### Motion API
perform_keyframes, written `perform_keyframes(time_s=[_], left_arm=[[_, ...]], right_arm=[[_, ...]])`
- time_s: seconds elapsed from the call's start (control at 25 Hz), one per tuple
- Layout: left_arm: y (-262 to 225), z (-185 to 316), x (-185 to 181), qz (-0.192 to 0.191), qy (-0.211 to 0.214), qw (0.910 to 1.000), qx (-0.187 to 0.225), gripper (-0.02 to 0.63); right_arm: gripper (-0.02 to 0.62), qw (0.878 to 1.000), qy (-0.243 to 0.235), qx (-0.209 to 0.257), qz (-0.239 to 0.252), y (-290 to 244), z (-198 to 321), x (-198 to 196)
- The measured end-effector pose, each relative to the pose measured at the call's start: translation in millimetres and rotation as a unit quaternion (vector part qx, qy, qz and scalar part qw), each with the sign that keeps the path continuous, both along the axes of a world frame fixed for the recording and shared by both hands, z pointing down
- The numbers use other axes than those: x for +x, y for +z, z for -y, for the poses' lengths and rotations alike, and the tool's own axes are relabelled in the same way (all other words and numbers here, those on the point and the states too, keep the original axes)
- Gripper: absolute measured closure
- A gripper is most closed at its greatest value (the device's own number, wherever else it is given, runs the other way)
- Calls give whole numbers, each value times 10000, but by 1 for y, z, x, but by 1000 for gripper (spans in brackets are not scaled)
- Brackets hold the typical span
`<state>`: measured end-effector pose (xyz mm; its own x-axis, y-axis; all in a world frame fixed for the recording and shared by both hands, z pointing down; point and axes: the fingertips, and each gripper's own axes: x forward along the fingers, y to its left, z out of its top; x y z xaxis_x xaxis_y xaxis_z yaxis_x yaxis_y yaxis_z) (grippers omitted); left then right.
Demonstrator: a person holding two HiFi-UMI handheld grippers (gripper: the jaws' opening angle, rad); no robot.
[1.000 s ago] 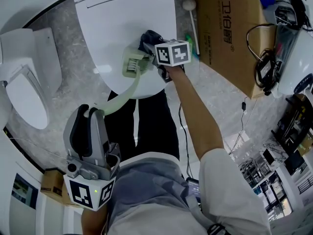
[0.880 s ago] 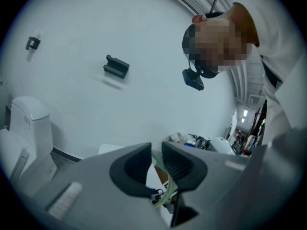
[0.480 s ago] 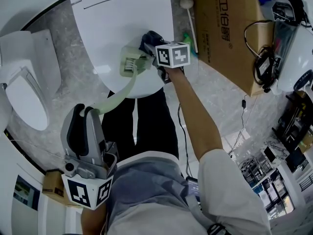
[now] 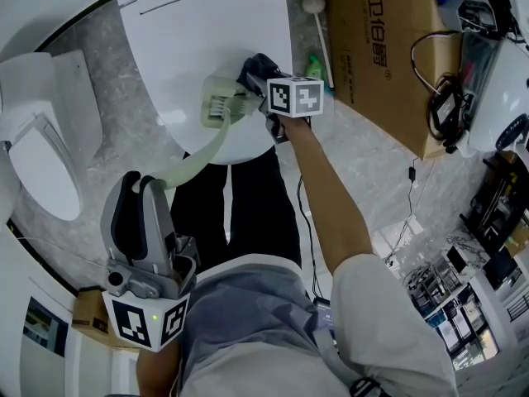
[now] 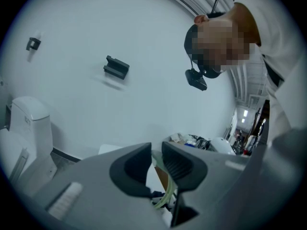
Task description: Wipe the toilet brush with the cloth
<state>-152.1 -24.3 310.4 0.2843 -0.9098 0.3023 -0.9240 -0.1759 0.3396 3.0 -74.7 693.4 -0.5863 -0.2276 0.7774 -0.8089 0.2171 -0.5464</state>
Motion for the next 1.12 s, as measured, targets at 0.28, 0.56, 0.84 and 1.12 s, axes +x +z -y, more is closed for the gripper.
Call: perform_keyframes(time_s=[0.28, 0.56, 0.84, 1.12], left_arm=[[0, -1, 1, 40, 7, 10000, 22, 606], [-1, 1, 2, 56, 29, 10000, 28, 606], [-1, 2, 2, 56, 65, 9999, 60, 606], [-1, 1, 3, 75, 88, 9999, 97, 606]], right_arm=[[485, 9997, 225, -22, -11, 1, -6, 10], [485, 9993, 354, -58, -60, 1, -12, 18], [485, 9985, 536, -95, -53, 2, -17, 23], [485, 9961, 876, -125, -39, 2, -25, 30]])
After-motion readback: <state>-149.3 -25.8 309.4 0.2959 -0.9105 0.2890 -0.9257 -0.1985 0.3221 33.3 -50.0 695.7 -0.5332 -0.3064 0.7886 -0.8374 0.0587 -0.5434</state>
